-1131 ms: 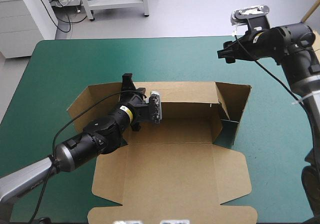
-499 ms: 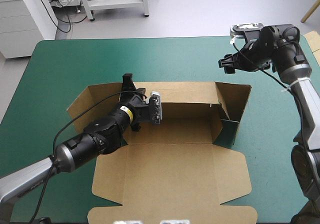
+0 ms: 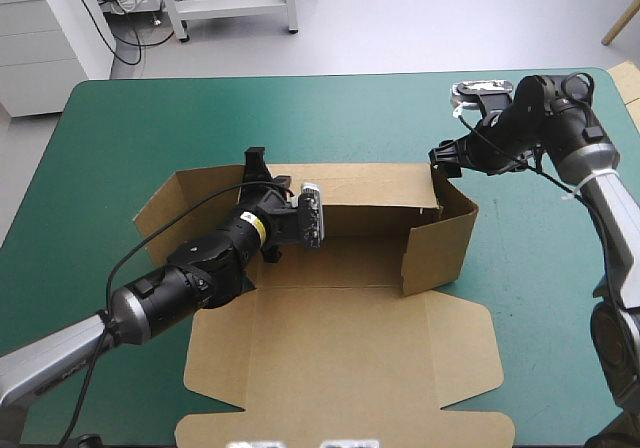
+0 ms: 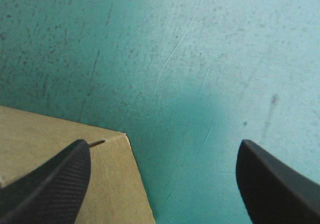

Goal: Fold the box

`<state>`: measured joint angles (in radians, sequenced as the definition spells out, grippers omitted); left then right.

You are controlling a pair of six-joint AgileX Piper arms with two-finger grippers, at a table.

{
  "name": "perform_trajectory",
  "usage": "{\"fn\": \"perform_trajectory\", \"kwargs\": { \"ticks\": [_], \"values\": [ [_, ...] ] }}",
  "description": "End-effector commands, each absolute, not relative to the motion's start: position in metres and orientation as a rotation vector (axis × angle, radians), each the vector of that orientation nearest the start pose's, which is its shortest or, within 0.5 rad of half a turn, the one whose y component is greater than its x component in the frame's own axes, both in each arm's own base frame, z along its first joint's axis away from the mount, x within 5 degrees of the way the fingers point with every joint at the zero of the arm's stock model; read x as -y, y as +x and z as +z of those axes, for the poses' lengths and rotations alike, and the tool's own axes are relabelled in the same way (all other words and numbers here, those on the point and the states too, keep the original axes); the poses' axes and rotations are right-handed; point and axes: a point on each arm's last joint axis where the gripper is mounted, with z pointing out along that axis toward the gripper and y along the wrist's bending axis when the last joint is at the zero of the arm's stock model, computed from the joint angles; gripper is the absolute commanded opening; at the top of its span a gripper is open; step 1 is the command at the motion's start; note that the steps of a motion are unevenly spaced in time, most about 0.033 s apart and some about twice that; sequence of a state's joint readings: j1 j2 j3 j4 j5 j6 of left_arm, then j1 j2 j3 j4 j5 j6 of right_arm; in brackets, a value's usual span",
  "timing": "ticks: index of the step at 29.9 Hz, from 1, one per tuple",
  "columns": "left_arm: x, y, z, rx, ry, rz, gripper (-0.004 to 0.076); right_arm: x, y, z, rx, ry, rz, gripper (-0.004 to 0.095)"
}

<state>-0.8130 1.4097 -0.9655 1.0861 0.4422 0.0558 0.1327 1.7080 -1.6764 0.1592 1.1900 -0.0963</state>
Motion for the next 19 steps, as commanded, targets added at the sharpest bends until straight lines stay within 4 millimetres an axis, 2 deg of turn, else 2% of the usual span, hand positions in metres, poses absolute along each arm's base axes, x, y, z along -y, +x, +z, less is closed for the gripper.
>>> {"fn": "perform_trajectory", "kwargs": {
  "ticks": [1, 5, 10, 19],
  "values": [
    [0.195, 0.233, 0.283, -1.584, 1.580, 0.534, -0.0008, -0.058, 0.339, 0.386, -2.561, -0.288, 0.237, 0.0736],
    [0.195, 0.233, 0.283, -1.584, 1.580, 0.534, -0.0008, -0.056, 0.325, 0.387, -2.536, -0.294, 0.231, 0.0736],
    [0.195, 0.233, 0.283, -1.588, 1.580, 0.539, -0.0008, -0.054, 0.309, 0.379, -2.499, -0.304, 0.225, 0.0736],
    [0.195, 0.233, 0.283, -1.588, 1.580, 0.539, -0.0008, -0.051, 0.264, 0.368, -2.337, -0.343, 0.246, 0.0736]
  ]
}}
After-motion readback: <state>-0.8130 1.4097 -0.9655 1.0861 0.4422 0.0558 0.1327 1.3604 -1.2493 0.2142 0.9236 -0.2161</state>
